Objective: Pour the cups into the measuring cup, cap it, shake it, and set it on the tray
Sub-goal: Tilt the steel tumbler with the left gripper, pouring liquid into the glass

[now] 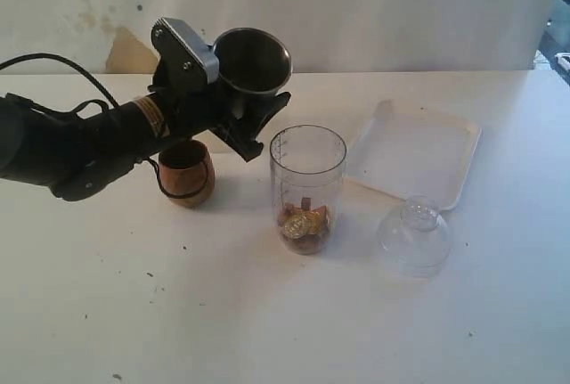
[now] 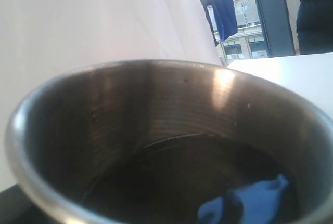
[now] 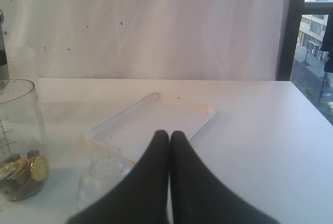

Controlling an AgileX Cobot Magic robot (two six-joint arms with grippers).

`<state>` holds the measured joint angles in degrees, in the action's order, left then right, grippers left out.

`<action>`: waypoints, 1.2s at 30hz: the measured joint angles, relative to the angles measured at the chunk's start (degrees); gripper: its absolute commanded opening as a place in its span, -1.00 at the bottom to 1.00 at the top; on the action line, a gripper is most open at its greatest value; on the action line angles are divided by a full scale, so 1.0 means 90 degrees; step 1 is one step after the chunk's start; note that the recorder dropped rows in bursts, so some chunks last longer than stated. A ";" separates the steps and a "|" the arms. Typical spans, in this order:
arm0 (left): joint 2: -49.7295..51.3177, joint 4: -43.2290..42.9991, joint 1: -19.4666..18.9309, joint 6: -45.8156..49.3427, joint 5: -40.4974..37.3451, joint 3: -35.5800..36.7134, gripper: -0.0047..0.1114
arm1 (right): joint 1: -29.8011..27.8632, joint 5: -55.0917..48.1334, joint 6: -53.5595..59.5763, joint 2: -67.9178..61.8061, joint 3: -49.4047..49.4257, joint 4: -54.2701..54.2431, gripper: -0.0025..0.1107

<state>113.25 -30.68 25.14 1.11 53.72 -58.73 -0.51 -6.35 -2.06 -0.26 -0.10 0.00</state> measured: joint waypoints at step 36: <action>0.0000 -0.0106 0.0132 0.1970 -0.0020 -0.0027 -0.92 | 0.0000 0.0000 0.0000 0.0000 0.0000 0.0000 -0.96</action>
<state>113.25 -31.63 26.33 18.83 53.53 -58.97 -0.51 -6.35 -2.06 -0.26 -0.10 0.00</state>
